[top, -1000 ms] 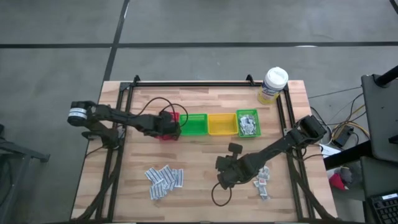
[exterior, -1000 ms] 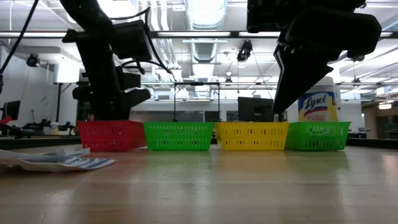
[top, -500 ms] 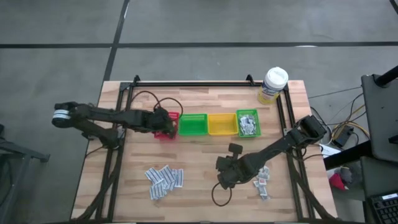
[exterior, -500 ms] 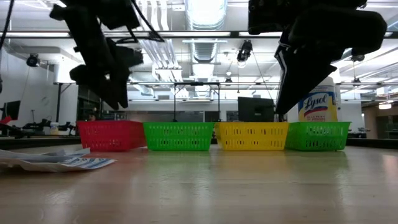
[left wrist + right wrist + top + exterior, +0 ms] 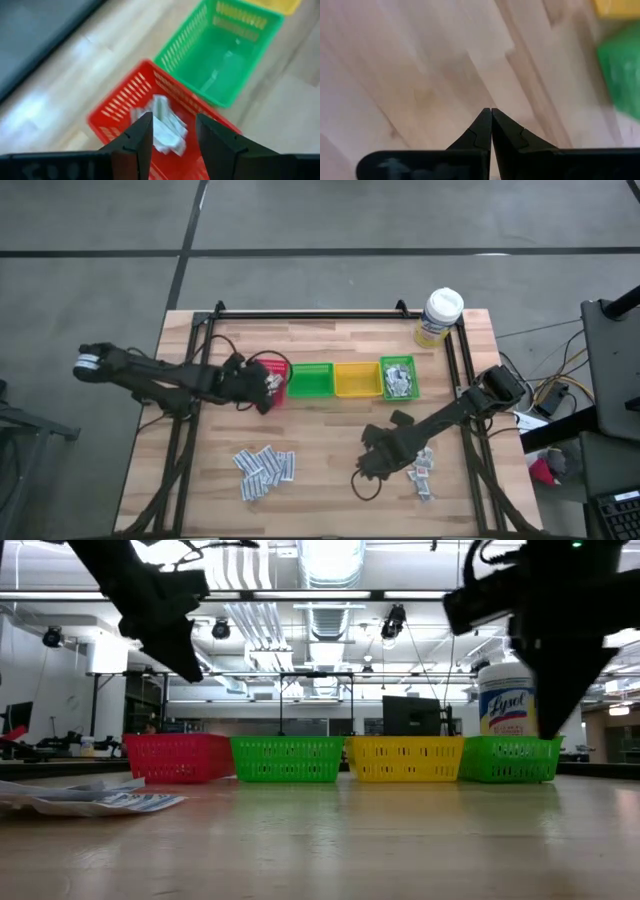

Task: Pick & Place First Aid Supplies
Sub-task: Put the blue bandage into the left green bin

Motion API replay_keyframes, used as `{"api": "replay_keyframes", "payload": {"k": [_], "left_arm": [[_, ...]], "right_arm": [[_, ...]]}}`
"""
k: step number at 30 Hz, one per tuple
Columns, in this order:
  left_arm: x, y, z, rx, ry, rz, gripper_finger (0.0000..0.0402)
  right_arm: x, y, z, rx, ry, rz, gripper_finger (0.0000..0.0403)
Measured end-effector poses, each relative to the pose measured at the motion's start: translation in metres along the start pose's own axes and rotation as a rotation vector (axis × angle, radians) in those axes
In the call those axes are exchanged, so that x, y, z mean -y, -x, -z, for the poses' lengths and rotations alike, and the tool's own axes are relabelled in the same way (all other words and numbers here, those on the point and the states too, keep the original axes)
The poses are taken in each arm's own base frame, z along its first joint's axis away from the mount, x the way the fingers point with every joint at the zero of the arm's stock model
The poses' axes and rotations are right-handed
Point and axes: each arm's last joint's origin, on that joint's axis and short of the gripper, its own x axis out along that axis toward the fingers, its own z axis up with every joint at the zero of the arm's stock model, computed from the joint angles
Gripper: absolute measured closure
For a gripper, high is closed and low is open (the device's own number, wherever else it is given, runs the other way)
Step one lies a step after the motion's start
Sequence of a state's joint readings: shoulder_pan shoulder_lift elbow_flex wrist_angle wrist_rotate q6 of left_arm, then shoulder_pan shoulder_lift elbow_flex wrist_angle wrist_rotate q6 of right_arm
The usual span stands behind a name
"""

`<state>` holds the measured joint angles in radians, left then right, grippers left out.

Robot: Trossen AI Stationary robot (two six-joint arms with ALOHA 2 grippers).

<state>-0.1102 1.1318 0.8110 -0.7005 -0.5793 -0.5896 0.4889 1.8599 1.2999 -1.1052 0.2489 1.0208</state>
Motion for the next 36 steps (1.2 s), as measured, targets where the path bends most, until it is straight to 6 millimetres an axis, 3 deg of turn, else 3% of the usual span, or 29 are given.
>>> {"api": "replay_keyframes", "payload": {"k": [5, 15, 25, 36], "left_arm": [[0.004, 0.007, 0.006, 0.108, -0.034, -0.071, 0.0259], [0.005, 0.022, 0.033, 0.173, -0.068, 0.048, 0.0259], [0.005, 0.034, 0.065, 0.209, -0.067, 0.348, 0.0259], [0.021, 0.016, 0.098, 0.051, 0.057, 0.744, 0.0259]], "right_arm": [[0.005, 0.001, 0.007, -0.096, -0.008, 0.028, 0.0394], [0.003, 0.004, 0.012, -0.098, 0.013, 0.024, 0.0394], [0.003, 0.005, 0.013, -0.094, 0.015, 0.025, 0.0394], [0.002, 0.005, 0.012, -0.088, 0.017, 0.024, 0.0394]]}}
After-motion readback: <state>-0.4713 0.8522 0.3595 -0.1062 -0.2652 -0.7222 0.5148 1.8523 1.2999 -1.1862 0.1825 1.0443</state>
